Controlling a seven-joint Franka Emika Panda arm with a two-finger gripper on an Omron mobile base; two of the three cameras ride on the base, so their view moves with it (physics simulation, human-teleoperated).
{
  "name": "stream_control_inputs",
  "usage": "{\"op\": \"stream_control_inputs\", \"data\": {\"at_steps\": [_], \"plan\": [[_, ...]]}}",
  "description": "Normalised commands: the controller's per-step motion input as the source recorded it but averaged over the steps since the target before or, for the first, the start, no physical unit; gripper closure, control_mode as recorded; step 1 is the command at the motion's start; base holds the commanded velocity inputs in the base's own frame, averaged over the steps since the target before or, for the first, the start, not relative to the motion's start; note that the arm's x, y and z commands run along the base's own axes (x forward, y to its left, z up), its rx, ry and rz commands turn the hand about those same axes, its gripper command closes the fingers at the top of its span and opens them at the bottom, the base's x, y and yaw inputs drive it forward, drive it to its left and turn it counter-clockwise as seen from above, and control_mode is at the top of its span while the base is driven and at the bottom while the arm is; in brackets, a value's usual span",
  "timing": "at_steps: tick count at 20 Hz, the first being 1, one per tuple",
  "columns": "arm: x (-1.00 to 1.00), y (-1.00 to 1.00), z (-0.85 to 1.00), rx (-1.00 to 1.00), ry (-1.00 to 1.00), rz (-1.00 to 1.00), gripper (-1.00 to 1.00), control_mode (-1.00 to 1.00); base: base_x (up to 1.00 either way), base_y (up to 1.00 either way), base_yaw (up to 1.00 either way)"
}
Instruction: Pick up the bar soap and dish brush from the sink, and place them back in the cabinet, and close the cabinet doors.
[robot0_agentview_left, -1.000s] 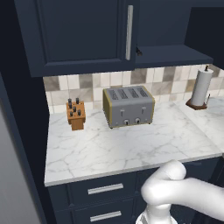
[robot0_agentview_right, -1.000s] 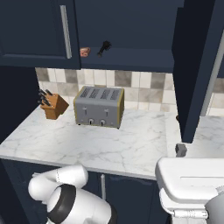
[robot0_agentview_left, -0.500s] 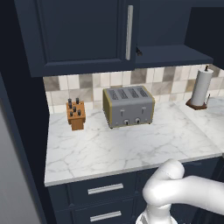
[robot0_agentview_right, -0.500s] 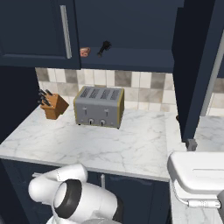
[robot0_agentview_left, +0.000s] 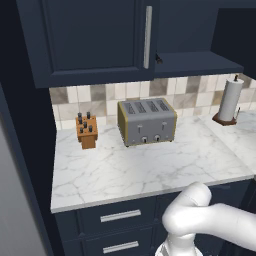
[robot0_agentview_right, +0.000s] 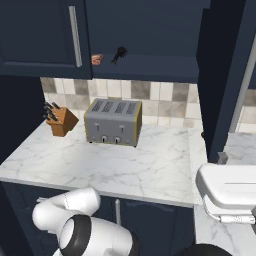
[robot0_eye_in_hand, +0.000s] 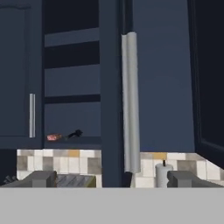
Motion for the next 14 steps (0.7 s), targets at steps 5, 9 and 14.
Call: {"op": "stream_control_inputs", "data": {"at_steps": [5, 9, 14], "plan": [[0.04, -0.2, 0.0, 0.0, 0.0, 0.0, -1.0, -1.0, 0.0, 0.0, 0.0], [0.09, -0.13, -0.02, 0.0, 0.0, 0.0, -1.0, -1.0, 0.0, 0.0, 0.0], [0.16, -0.12, -0.03, 0.0, 0.0, 0.04, -1.0, -1.0, 0.0, 0.0, 0.0]]}}
